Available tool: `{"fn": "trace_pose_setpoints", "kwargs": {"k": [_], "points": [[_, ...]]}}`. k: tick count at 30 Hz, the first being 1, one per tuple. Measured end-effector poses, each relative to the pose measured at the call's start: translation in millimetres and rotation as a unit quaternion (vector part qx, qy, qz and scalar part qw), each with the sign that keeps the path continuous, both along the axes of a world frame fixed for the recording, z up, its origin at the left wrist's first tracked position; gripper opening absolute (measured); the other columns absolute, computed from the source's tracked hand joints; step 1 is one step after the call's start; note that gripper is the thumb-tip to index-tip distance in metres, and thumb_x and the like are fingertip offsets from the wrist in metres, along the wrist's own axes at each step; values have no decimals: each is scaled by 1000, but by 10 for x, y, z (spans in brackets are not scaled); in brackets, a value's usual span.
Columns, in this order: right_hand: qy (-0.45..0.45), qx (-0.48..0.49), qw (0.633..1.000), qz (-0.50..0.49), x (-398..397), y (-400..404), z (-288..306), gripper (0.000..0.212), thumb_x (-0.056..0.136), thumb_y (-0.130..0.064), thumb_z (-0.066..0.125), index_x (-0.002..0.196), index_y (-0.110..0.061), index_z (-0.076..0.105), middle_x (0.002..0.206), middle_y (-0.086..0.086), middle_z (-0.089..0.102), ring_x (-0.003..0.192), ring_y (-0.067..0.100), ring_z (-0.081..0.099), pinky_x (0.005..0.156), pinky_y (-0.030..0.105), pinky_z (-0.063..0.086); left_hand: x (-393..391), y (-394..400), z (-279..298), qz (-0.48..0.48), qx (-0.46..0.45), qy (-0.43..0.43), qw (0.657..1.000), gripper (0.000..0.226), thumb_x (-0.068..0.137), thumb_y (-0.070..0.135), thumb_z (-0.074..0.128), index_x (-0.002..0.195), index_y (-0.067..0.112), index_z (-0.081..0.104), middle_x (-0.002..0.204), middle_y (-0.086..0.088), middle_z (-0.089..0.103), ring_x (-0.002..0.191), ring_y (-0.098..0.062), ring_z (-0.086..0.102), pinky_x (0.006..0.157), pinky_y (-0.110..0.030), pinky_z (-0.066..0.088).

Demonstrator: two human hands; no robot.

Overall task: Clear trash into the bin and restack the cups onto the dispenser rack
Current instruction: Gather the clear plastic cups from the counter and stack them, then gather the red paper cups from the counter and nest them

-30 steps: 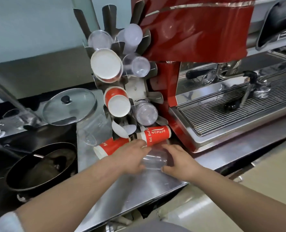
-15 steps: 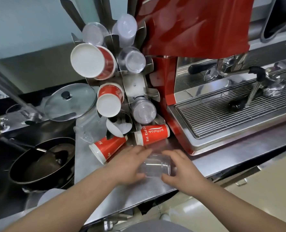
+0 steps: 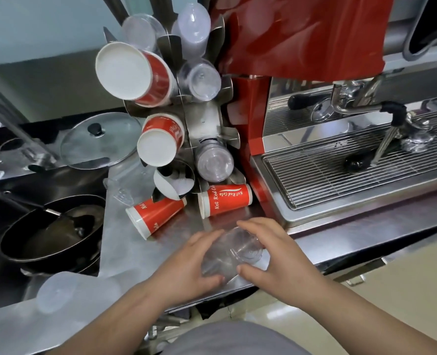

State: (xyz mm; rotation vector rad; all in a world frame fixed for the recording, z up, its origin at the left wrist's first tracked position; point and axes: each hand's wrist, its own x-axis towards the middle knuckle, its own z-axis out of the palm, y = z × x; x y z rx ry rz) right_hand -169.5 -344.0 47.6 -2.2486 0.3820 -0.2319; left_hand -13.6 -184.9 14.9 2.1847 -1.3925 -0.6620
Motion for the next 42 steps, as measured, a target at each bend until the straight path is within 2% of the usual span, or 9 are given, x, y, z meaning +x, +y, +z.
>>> {"fn": "trace_pose_setpoints", "kwargs": {"k": [3,7,13,18,23,30,37,40,42], "points": [[-12,-1,999,38,119,85,-19,71,73,-40,69,138,-32,42,134,-19,38,128,-5,37,106,16,33,-16,152,-20,36,-13,14,999,83,75,39,77,145,32,32,131,21,38,117,11,38,94,5,22],[-22,-17,993,115,379,275,-16,71,73,-41,66,139,-29,41,135,-17,37,130,-2,36,109,17,31,-28,459,-60,113,-35,73,990,87,69,51,69,144,41,26,135,22,38,123,11,39,99,-4,33],[-20,-73,975,208,702,515,-38,69,75,-37,65,138,-30,39,137,-15,37,127,2,39,107,19,33,-36,765,-157,208,-74,111,969,83,67,41,79,135,52,32,135,23,43,124,0,48,99,-19,44],[-14,-93,971,222,752,555,-78,68,74,-38,60,138,-27,41,136,-14,36,125,4,39,105,10,27,-18,808,-285,210,-72,136,965,87,71,36,79,141,44,29,139,15,44,127,-3,49,104,-28,45],[1,-97,969,227,743,584,-171,66,73,-35,61,137,-27,42,137,-9,42,126,13,43,106,27,38,-9,813,-374,197,-72,150,966,85,72,38,80,141,43,30,138,16,48,128,-6,51,102,-36,49],[9,-88,970,226,773,602,-172,69,73,-40,63,137,-29,42,136,-12,40,127,9,40,107,24,35,79,838,-289,161,-62,118,978,80,74,43,73,142,40,32,136,16,47,129,-2,46,103,-32,45],[2,-9,988,156,974,442,80,47,84,-51,55,126,-31,56,123,-19,48,118,-10,42,98,3,28,321,1041,118,124,-39,-12,991,71,83,33,63,147,37,32,140,17,39,125,15,35,101,-2,29],[42,186,980,55,1183,354,156,19,92,-31,60,110,-34,64,113,-13,65,106,-2,59,95,17,44,632,999,415,109,-45,-54,992,64,81,46,53,142,32,44,137,16,44,123,9,41,102,-6,30],[90,265,960,-4,1322,296,123,23,91,-28,61,113,-29,66,107,-5,69,103,13,65,97,35,51,884,864,559,100,-27,-91,990,67,81,49,53,144,29,43,139,10,47,128,-3,44,106,-13,32]]}}
